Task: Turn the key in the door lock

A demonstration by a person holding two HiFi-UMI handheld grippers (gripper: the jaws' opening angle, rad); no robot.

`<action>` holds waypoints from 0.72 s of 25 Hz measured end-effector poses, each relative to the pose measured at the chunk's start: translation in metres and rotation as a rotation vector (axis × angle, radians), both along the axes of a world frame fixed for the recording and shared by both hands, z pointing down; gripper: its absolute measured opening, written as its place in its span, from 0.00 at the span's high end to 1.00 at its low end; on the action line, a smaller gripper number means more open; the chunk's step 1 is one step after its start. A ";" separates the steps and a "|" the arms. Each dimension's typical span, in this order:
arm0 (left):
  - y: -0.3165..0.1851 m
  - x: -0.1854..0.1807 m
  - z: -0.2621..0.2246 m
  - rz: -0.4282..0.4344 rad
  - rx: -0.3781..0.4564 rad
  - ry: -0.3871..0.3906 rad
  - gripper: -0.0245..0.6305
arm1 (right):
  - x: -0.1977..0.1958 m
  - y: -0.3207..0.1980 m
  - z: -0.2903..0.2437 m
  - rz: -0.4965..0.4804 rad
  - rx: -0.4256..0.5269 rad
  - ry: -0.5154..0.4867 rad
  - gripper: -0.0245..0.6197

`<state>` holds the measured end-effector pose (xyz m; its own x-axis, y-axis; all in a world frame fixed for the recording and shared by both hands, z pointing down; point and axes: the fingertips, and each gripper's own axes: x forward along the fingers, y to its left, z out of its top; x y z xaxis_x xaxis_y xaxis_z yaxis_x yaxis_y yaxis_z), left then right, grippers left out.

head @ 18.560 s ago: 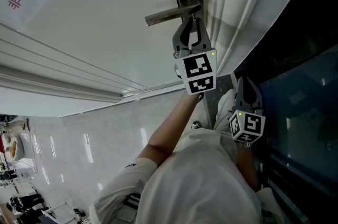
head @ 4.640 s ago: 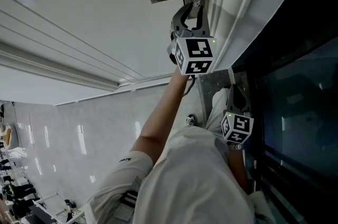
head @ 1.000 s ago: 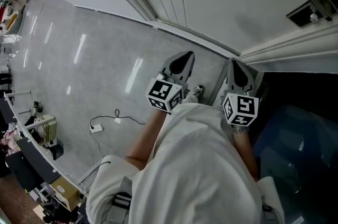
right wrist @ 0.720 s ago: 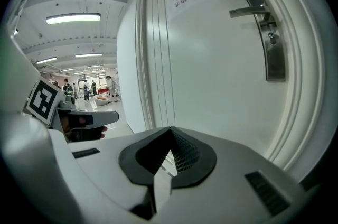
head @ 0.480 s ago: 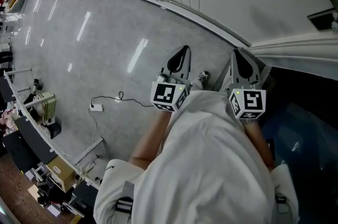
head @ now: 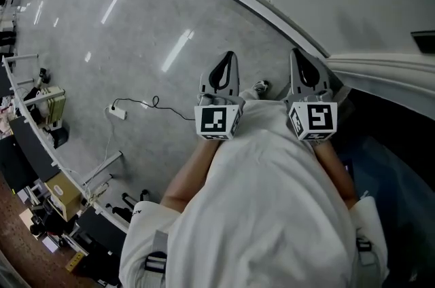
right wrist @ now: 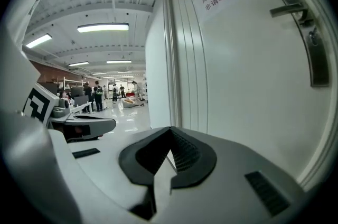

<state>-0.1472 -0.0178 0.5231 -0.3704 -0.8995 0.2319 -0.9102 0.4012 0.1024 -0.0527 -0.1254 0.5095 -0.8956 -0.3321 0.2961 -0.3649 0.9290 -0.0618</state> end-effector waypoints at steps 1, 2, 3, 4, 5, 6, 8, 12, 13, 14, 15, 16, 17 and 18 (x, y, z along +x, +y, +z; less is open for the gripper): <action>0.001 -0.001 -0.003 -0.002 0.004 -0.009 0.95 | -0.002 0.003 0.000 -0.010 0.006 0.003 0.97; 0.001 -0.002 -0.006 -0.005 0.009 -0.018 0.95 | -0.003 0.005 -0.001 -0.017 0.009 0.005 0.97; 0.002 -0.002 -0.009 -0.008 0.012 -0.024 0.95 | -0.004 0.007 -0.002 -0.022 0.008 0.006 0.97; 0.003 -0.003 -0.010 -0.009 0.014 -0.025 0.95 | -0.005 0.008 -0.003 -0.026 0.007 0.005 0.97; 0.003 -0.003 -0.009 -0.009 0.014 -0.025 0.95 | -0.006 0.008 -0.003 -0.030 0.006 0.003 0.97; 0.002 -0.004 -0.007 -0.007 0.011 -0.024 0.95 | -0.007 0.007 -0.003 -0.032 0.006 0.000 0.97; 0.001 -0.003 -0.005 0.001 0.001 -0.029 0.95 | -0.007 0.006 -0.003 -0.030 0.009 -0.003 0.97; 0.000 0.002 -0.006 0.014 -0.010 -0.030 0.95 | -0.005 0.008 -0.002 -0.025 0.011 0.010 0.97; 0.001 0.003 -0.005 0.015 -0.012 -0.027 0.95 | -0.004 0.009 -0.002 -0.026 0.011 0.013 0.97; 0.001 0.002 -0.005 0.015 -0.013 -0.023 0.95 | -0.003 0.010 -0.002 -0.027 0.011 0.014 0.97; 0.002 0.002 -0.005 0.015 -0.013 -0.019 0.95 | -0.003 0.012 -0.002 -0.027 0.011 0.015 0.97; 0.002 0.002 -0.005 0.015 -0.013 -0.017 0.95 | -0.002 0.012 -0.002 -0.026 0.011 0.015 0.97; 0.002 0.003 -0.005 0.016 -0.014 -0.017 0.95 | -0.002 0.012 -0.001 -0.025 0.010 0.016 0.97; 0.002 0.003 -0.004 0.017 -0.016 -0.017 0.95 | -0.002 0.011 -0.001 -0.023 0.009 0.018 0.97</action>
<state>-0.1440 -0.0154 0.5190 -0.3591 -0.9019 0.2399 -0.9185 0.3871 0.0802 -0.0543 -0.1142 0.5089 -0.8975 -0.3144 0.3094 -0.3447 0.9375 -0.0473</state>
